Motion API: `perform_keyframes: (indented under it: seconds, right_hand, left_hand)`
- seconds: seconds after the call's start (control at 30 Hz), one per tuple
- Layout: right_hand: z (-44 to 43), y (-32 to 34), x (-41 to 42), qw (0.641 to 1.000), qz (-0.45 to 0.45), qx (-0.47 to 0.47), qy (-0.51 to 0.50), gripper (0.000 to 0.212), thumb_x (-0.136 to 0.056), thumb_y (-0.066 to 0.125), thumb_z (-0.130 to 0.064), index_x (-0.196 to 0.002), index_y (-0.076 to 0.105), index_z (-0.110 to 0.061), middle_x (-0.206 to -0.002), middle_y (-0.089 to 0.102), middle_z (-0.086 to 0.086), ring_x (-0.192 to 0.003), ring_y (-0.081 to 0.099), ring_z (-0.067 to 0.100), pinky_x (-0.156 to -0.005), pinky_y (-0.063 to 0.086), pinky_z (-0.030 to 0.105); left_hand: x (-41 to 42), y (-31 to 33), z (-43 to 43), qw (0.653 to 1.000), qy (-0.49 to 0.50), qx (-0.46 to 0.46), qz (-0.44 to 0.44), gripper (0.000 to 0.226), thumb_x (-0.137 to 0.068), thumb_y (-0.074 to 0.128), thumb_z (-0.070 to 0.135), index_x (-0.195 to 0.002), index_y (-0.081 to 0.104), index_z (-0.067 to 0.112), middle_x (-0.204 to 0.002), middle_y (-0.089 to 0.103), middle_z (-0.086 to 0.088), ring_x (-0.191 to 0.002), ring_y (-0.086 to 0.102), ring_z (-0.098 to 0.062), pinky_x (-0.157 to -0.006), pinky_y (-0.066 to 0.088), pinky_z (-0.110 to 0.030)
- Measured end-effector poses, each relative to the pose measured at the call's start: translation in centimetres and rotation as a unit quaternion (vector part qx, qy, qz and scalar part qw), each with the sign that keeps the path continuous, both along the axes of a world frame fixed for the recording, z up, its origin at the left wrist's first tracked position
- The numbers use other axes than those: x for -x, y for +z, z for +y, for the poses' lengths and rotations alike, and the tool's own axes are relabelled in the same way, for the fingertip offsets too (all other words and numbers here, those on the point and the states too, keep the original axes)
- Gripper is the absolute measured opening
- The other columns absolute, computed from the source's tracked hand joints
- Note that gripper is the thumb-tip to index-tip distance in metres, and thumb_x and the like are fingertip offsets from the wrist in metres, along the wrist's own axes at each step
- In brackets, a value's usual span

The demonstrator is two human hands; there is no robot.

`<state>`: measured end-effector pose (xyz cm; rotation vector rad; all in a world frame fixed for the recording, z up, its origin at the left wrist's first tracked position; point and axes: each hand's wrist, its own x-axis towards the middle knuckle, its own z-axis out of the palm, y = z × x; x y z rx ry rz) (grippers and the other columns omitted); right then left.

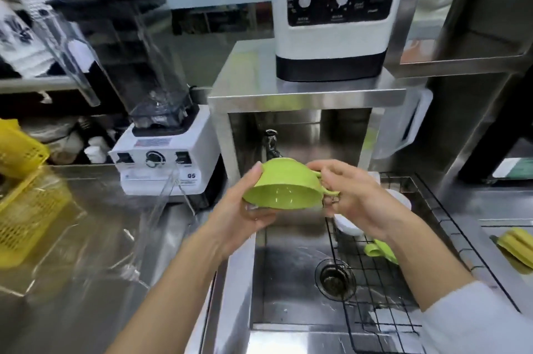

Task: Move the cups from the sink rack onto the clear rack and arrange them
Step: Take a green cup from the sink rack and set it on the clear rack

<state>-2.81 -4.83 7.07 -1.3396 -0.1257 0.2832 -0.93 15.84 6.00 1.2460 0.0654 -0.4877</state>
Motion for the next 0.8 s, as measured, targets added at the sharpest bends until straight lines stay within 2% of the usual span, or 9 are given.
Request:
perform_keyframes:
  seconds: [0.1, 0.2, 0.27, 0.37, 0.43, 0.53, 0.6, 0.67, 0.8]
  right_hand:
    - [3.3, 0.4, -0.7, 0.999, -0.007, 0.006, 0.036, 0.041, -0.064, 0.069, -0.017, -0.105, 0.064, -0.021, -0.095, 0.059, -0.002, -0.067, 0.058, 0.006, -0.062, 0.047, 0.026]
    - [6.7, 1.1, -1.3, 0.997, -0.045, 0.025, 0.063, 0.052, -0.056, 0.074, -0.005, -0.105, 0.063, -0.02, -0.097, 0.064, 0.0, -0.078, 0.064, 0.007, -0.066, 0.053, 0.022]
    - [9.0, 2.0, -1.8, 0.992, -0.076, 0.043, 0.086, 0.061, -0.045, 0.079, -0.005, -0.103, 0.065, -0.019, -0.09, 0.069, -0.003, -0.08, 0.064, 0.009, -0.067, 0.054, 0.022]
    - [12.5, 3.5, -2.5, 0.982, -0.115, 0.103, 0.109, 0.068, -0.038, 0.082, -0.004, -0.1, 0.066, -0.026, -0.091, 0.068, -0.004, -0.083, 0.063, 0.011, -0.066, 0.055, 0.026]
    - [15.3, 4.0, -3.0, 0.973, -0.141, 0.147, 0.109, 0.069, -0.038, 0.084, -0.004, -0.099, 0.065, -0.032, -0.093, 0.069, -0.009, -0.082, 0.065, 0.009, -0.065, 0.055, 0.024]
    - [19.6, 3.9, -4.0, 0.965, -0.155, 0.186, 0.104, 0.069, -0.043, 0.087, 0.001, -0.098, 0.063, -0.033, -0.082, 0.068, -0.016, -0.069, 0.061, 0.002, -0.058, 0.052, 0.017]
    - [22.6, 3.7, -4.7, 0.949, -0.167, 0.247, 0.105, 0.07, -0.047, 0.088, -0.005, -0.106, 0.061, -0.03, -0.073, 0.064, -0.019, -0.058, 0.054, -0.004, -0.059, 0.047, 0.015]
    - [25.5, 3.0, -5.5, 0.922, -0.19, 0.322, 0.098, 0.08, -0.046, 0.09, -0.022, -0.119, 0.057, -0.029, -0.066, 0.061, -0.023, -0.055, 0.05, -0.009, -0.07, 0.039, 0.019]
    - [30.3, 1.4, -6.6, 0.887, -0.228, 0.395, 0.072, 0.073, -0.043, 0.085, -0.045, -0.11, 0.059, -0.043, -0.071, 0.064, -0.013, -0.064, 0.048, -0.002, -0.088, 0.023, 0.032]
  left_hand:
    - [0.3, 0.9, 3.8, 0.999, -0.021, 0.018, -0.032, 0.039, -0.06, 0.077, 0.036, -0.096, 0.069, 0.023, -0.099, 0.064, -0.003, -0.091, 0.06, -0.021, -0.089, 0.043, -0.031]
    - [0.6, 1.8, 8.0, 0.992, -0.084, -0.001, -0.098, 0.087, -0.049, 0.085, 0.034, -0.125, 0.051, 0.009, -0.124, 0.056, -0.014, -0.113, 0.052, -0.027, -0.1, 0.037, -0.032]
    - [0.8, 2.4, 11.0, 0.986, -0.099, -0.017, -0.135, 0.104, -0.035, 0.091, 0.029, -0.128, 0.047, 0.009, -0.125, 0.057, -0.015, -0.113, 0.057, -0.027, -0.095, 0.047, -0.033]
    - [0.8, 3.5, 15.1, 0.977, -0.065, -0.071, -0.191, 0.087, -0.033, 0.084, 0.011, -0.115, 0.056, 0.028, -0.114, 0.064, 0.0, -0.099, 0.065, -0.014, -0.076, 0.053, -0.026]
    - [0.6, 4.1, 18.1, 0.964, -0.046, -0.107, -0.237, 0.084, -0.035, 0.083, 0.011, -0.111, 0.058, 0.036, -0.112, 0.064, 0.01, -0.1, 0.064, -0.007, -0.076, 0.052, -0.023]
    - [-0.1, 4.9, 22.5, 0.941, -0.029, -0.185, -0.281, 0.094, -0.035, 0.087, 0.019, -0.12, 0.05, 0.035, -0.123, 0.057, 0.007, -0.107, 0.059, -0.004, -0.081, 0.051, -0.021]
    - [-0.6, 5.1, 25.3, 0.931, -0.029, -0.232, -0.281, 0.1, -0.035, 0.088, 0.021, -0.125, 0.046, 0.033, -0.126, 0.055, 0.004, -0.111, 0.057, -0.007, -0.086, 0.051, -0.024]
    - [-1.2, 4.9, 27.9, 0.93, -0.035, -0.252, -0.264, 0.101, -0.034, 0.087, 0.019, -0.125, 0.046, 0.034, -0.127, 0.055, 0.004, -0.114, 0.056, -0.009, -0.091, 0.05, -0.027]
    - [-2.3, 3.6, 31.8, 0.956, -0.039, -0.214, -0.197, 0.101, -0.038, 0.08, -0.006, -0.128, 0.046, 0.025, -0.132, 0.052, -0.005, -0.119, 0.053, -0.018, -0.095, 0.049, -0.035]
